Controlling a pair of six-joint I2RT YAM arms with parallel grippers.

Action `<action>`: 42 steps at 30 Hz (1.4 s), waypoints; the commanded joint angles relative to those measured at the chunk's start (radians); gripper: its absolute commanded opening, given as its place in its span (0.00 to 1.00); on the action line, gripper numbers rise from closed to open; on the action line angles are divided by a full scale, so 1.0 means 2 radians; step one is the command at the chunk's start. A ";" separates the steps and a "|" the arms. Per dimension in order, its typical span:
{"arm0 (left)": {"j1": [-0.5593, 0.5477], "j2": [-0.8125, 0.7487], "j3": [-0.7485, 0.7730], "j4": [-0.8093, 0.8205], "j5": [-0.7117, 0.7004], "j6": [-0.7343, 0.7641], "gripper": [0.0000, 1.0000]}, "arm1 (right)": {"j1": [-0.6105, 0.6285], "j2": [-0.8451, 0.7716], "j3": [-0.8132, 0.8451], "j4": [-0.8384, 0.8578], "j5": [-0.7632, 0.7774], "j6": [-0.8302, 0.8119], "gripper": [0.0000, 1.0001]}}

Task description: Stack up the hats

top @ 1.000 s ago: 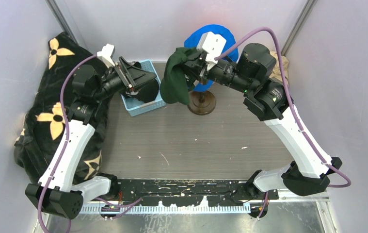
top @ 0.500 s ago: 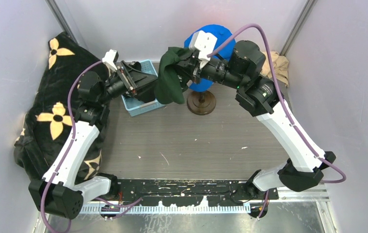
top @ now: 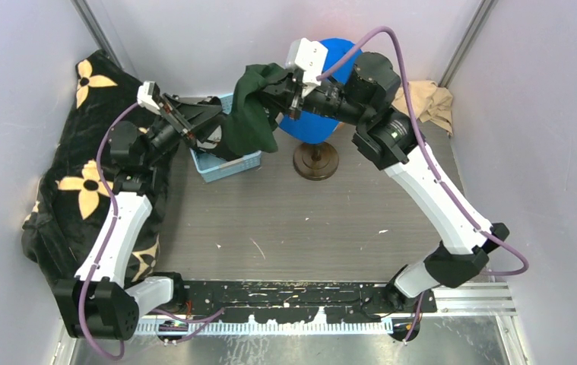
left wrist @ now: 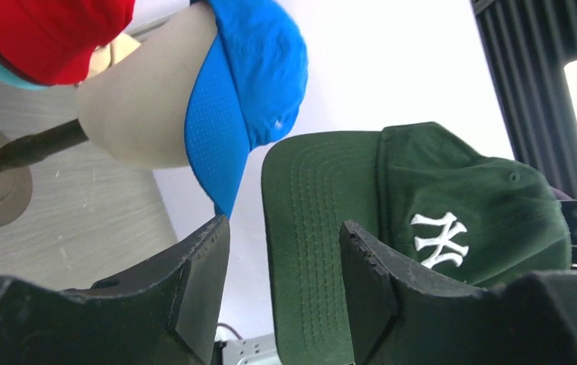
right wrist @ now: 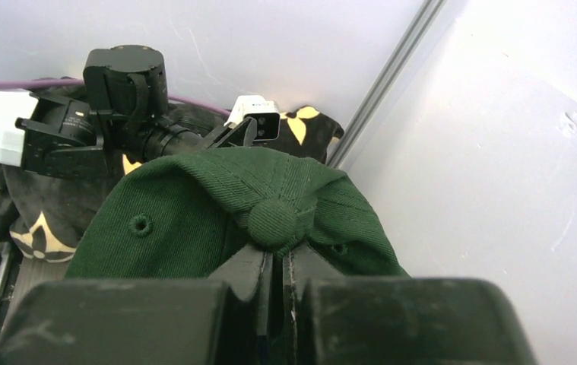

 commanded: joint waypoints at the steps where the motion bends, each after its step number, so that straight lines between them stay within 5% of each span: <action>1: 0.021 0.014 -0.008 0.139 0.007 -0.071 0.56 | -0.016 0.024 0.047 0.070 -0.045 0.016 0.01; 20: 0.043 0.070 -0.023 0.265 -0.019 -0.148 0.56 | -0.094 0.156 0.143 0.246 -0.200 0.155 0.01; 42: 0.042 0.107 0.010 0.357 -0.015 -0.195 0.56 | -0.105 0.229 0.189 0.366 -0.238 0.268 0.01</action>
